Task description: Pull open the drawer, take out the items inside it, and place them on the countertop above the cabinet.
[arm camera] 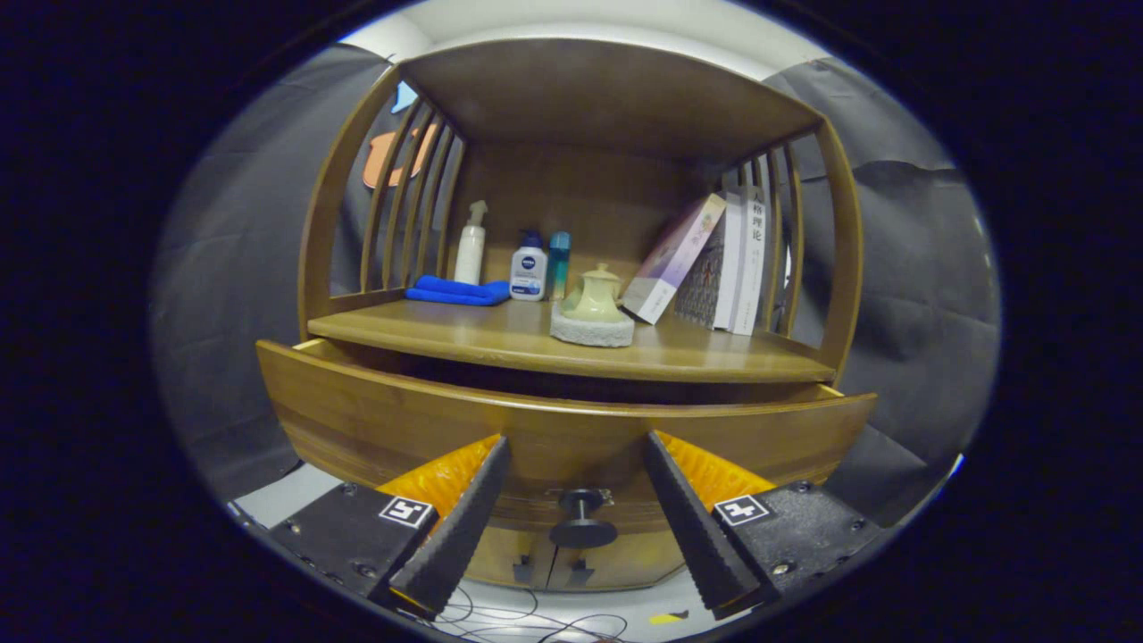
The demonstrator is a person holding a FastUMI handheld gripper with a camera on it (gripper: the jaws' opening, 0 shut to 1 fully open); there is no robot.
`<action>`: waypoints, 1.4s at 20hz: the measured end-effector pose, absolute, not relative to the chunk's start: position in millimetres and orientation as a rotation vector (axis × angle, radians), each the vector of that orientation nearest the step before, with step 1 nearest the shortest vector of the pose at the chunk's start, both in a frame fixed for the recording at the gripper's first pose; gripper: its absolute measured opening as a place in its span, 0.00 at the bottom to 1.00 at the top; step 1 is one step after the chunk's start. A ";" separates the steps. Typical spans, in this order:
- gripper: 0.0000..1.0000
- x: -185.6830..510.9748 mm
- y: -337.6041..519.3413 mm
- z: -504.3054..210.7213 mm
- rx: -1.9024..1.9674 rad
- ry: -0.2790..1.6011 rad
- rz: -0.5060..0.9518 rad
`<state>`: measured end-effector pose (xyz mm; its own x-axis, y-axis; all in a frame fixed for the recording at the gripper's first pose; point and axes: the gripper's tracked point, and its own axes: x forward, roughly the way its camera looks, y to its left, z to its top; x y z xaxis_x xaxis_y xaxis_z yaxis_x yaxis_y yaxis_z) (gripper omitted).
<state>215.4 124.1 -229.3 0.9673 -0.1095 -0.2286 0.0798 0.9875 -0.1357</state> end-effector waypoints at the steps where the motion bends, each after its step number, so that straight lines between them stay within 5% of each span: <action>1: 1.00 222.5 123.9 -229.0 -0.131 0.240 -0.095; 12: 1.00 225.7 129.4 -235.9 -0.106 0.332 0.027; 28: 1.00 2.8 66.9 -25.3 -0.070 -0.064 0.216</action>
<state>2.8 66.9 -25.3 0.9747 0.2165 0.0558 -0.2120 0.9743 -0.0764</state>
